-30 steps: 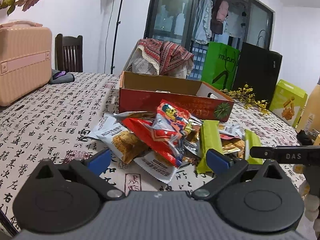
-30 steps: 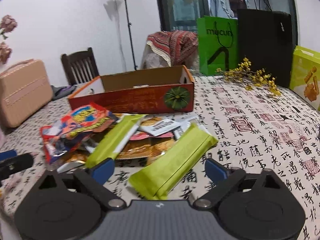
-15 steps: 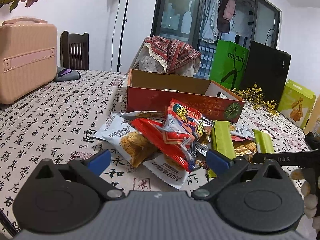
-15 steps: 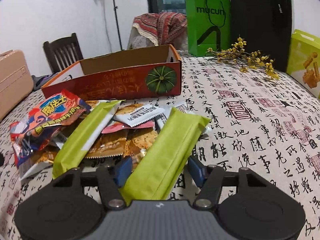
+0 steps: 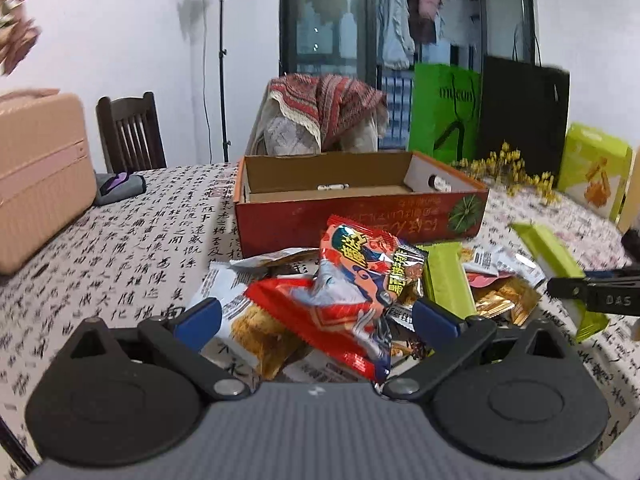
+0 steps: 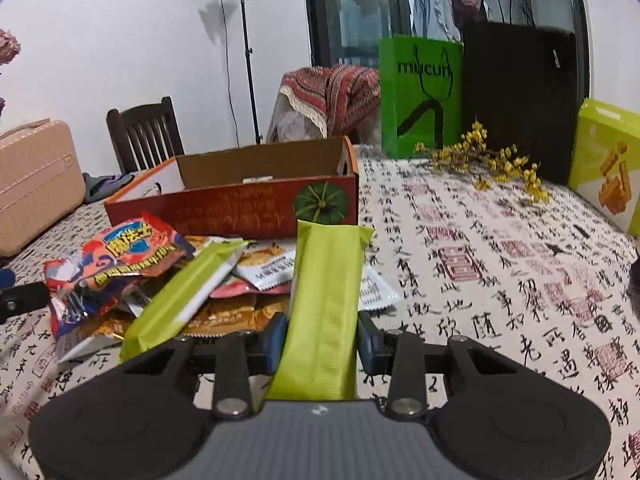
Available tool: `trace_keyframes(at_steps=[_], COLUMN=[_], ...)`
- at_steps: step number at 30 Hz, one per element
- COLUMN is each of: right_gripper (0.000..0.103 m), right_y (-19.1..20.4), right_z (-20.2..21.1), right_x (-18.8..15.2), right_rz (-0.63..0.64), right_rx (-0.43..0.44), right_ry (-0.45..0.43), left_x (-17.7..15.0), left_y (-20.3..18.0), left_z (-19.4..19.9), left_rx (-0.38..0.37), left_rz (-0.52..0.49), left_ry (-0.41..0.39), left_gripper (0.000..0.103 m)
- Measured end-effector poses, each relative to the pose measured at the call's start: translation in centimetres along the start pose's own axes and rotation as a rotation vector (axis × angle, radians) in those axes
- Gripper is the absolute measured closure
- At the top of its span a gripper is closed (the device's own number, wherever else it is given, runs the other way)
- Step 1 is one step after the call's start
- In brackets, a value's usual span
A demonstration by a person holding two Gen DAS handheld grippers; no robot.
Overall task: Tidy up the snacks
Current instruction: 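Grasp the green bar with the right tool while the left tool grasps the red chip bag, then carry the green bar and red chip bag into the box and release both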
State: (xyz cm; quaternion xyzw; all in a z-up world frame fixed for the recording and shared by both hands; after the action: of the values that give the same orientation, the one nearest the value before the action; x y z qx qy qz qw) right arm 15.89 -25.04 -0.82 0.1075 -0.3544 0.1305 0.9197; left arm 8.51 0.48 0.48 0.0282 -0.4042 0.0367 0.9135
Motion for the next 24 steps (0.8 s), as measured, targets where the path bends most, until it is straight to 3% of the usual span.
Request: trace_keyframes(at_steps=[13,16,20,24], right_gripper=[0.067,0.067,0.067,0.067], right_y=[0.6,0.5,0.5,0.6], right_z=[-0.5,-0.7,-0.9,-0.7], right_x=[0.7,0.7,0.6,0.5], right_rz=[0.018,0.013,0.013,0.015], right_rx=[0.019,0.027,0.039,0.044], right_ry=[-0.016,-0.013,-0.011,-0.020], left_x=[2.7,2.6,2.3,2.3], left_y=[-3.9,-4.4,-4.5,-3.9], left_z=[-5.1,-6.0,-6.2,-5.3], left_rx=[0.080,0.085,0.074,0.045], left_rz=[-0.218,-0.243,-0.257,-0.239], left_ry=[0.053,0.081,0.087,0.057], left_gripper=[0.000,0.014,0.047,0.049])
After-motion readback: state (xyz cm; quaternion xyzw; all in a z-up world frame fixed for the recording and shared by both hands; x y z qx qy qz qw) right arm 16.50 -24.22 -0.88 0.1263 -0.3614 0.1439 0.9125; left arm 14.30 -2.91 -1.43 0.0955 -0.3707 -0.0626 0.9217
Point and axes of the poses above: each gripper's, at about its wrist camera, not at the fingertips, and z roughly against the way its jaws point, y to its left, x to its top, the point moved 1 cm from there along -z, roughly the way its jaws point, and after that the axes turned 14 degrees about y, right-handed, at the moved point
